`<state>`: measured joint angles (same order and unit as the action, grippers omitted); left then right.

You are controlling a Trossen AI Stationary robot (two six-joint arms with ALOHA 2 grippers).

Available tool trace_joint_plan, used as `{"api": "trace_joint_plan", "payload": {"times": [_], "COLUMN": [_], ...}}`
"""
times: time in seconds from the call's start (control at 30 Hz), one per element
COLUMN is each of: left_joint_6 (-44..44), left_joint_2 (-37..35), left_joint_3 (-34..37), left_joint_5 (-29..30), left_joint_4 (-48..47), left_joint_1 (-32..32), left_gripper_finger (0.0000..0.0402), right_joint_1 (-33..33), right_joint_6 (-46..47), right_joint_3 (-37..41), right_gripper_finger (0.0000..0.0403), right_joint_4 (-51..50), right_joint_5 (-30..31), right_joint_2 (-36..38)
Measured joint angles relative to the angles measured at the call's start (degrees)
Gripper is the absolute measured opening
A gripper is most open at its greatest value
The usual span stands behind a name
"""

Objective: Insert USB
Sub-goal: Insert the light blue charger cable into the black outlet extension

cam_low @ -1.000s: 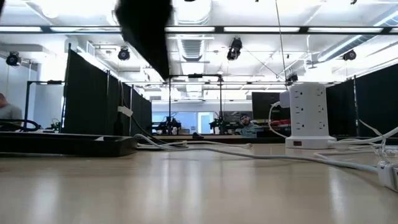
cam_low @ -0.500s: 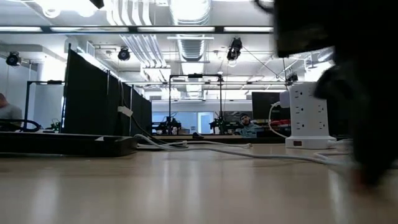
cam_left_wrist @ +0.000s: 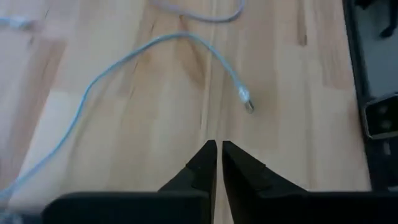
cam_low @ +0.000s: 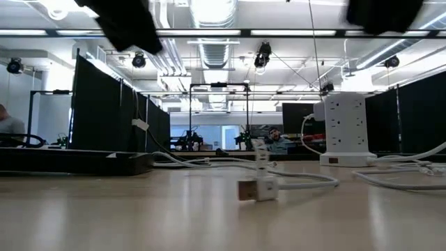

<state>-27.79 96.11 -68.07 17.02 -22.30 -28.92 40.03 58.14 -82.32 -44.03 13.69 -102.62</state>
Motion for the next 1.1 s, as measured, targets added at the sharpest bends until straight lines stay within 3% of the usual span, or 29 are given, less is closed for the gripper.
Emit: {"api": "trace_joint_plan", "payload": {"times": [0.13,0.23,0.5,0.73,1.1], "left_joint_6": [7.57,8.3,4.87,-3.4,-12.63], "left_joint_2": [7.37,15.18,31.05,34.08,36.14], "left_joint_3": [-5.9,-12.75,-30.4,-32.73,-32.12], "left_joint_5": [-3.11,-4.12,-4.72,-5.8,-7.36], "left_joint_4": [9.63,10.15,-11.34,-11.64,-8.63], "left_joint_1": [2.07,3.09,3.3,3.54,4.38], "left_gripper_finger": [0.0081,0.0124,0.0193,0.0192,0.0131], "right_joint_1": [3.47,4.89,8.48,9.23,9.23], "right_joint_6": [6.67,13.12,24.0,24.81,22.42], "right_joint_3": [0.01,0.01,0.08,0.08,0.08], "right_gripper_finger": [0.0002,0.0002,0.0002,0.0002,0.0002], "right_joint_4": [-4.46,-8.0,-8.92,-9.07,-9.09], "right_joint_5": [1.75,2.12,1.81,2.74,4.45], "right_joint_2": [2.62,3.0,3.18,3.18,3.18]}}
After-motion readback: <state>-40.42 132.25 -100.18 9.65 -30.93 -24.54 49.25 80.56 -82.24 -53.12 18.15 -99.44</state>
